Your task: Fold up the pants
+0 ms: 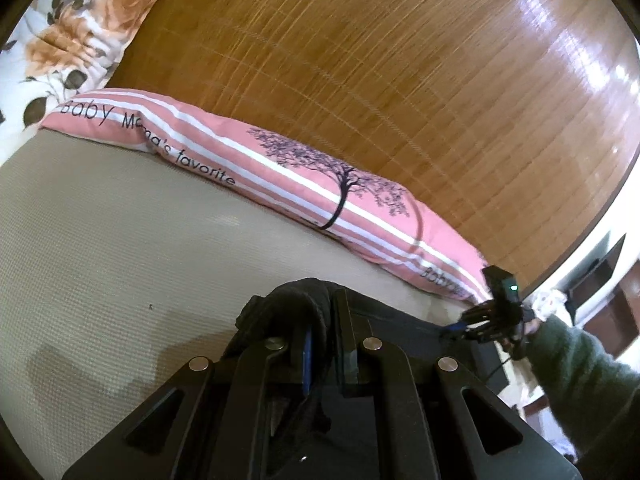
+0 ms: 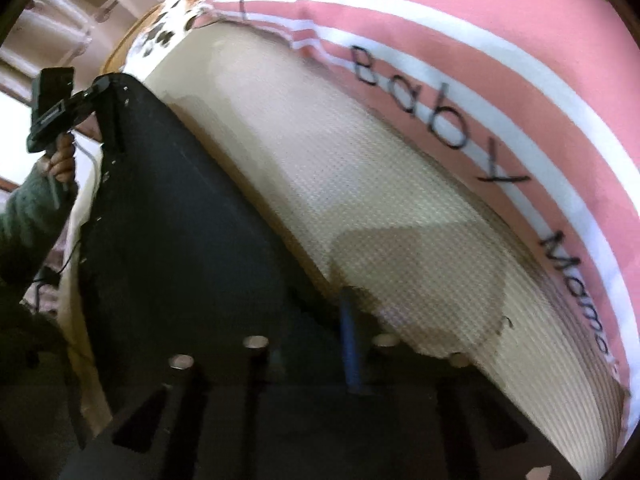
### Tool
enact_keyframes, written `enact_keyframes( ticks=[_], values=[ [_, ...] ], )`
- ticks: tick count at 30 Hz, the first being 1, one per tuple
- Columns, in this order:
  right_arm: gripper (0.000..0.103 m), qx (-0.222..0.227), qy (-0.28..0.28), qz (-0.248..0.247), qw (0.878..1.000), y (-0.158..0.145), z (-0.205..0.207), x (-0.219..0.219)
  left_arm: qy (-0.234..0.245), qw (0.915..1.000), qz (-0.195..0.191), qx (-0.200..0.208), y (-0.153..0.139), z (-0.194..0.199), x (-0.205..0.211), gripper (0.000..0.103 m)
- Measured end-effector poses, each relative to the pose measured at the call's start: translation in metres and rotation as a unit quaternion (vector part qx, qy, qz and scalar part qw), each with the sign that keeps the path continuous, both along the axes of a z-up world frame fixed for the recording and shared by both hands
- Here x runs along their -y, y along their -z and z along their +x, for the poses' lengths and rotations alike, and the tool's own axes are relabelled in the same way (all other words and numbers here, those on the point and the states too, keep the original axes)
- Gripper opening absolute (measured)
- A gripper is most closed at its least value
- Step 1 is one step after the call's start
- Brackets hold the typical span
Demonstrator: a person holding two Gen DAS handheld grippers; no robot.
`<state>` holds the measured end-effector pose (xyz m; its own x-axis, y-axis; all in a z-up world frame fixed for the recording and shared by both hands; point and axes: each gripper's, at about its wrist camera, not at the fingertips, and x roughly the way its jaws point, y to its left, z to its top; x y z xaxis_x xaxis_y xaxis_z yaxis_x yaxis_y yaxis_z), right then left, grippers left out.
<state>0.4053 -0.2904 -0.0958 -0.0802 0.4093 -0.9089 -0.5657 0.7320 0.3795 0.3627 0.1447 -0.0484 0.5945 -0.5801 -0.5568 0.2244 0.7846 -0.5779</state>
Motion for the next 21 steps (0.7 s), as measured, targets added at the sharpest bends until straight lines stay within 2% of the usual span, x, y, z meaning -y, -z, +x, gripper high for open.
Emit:
enact_keyframes(
  ticks=[5,8,13,17,21],
  values=[
    [0.011,0.053,0.037,-0.028,0.998,-0.017,-0.02,0.002,-0.015,0.9988,0.046,0.007,0.0,0.003,0.01,0.009],
    [0.01,0.094,0.069,-0.05,0.992,-0.04,-0.04,-0.001,-0.022,0.9977,0.06,0.021,-0.006,-0.004,0.012,0.009],
    [0.01,0.145,0.104,-0.085,0.98,-0.081,-0.081,-0.008,-0.023,0.9966,0.061,0.051,-0.028,-0.031,0.011,0.009],
    [0.009,0.177,0.132,-0.101,0.97,-0.114,-0.131,-0.011,-0.013,0.9961,0.054,0.069,-0.048,-0.059,0.007,0.009],
    [0.008,0.193,0.158,-0.101,0.963,-0.13,-0.199,-0.014,0.006,0.9946,0.061,0.084,-0.063,-0.099,0.001,0.009]
  ],
)
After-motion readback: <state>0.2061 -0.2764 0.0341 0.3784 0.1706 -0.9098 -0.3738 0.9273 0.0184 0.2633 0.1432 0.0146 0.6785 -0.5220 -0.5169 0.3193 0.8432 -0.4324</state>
